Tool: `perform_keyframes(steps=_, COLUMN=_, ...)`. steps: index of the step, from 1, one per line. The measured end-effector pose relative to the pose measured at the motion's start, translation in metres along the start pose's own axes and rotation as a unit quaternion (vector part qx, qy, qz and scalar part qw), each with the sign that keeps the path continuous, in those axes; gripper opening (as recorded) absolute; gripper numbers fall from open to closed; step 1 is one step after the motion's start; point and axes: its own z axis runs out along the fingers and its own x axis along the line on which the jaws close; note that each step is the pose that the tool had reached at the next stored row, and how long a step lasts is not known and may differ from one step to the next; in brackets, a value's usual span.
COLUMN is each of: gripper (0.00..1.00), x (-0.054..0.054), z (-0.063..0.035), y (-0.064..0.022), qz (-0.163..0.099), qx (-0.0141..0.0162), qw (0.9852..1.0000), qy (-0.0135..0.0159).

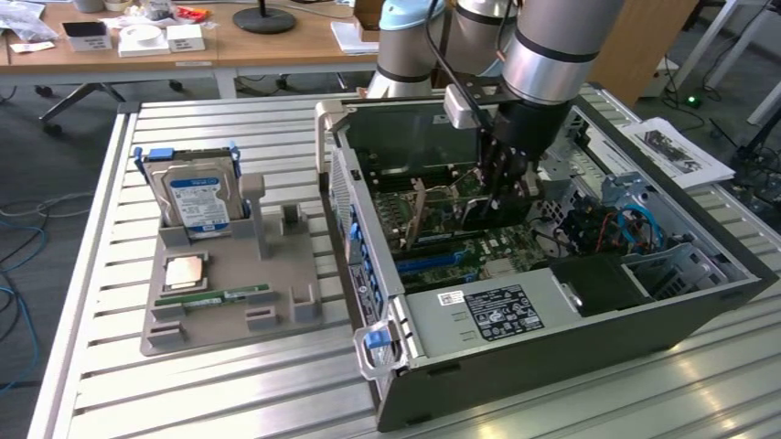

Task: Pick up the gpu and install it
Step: 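Insert the gpu into the slot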

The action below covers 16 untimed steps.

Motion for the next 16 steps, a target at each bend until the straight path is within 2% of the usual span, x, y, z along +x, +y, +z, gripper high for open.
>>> perform_keyframes(steps=16, gripper=0.27, x=0.0003, z=0.0003, y=0.0048, qz=0.000, qx=0.0001, qw=1.0000, qy=0.0001)
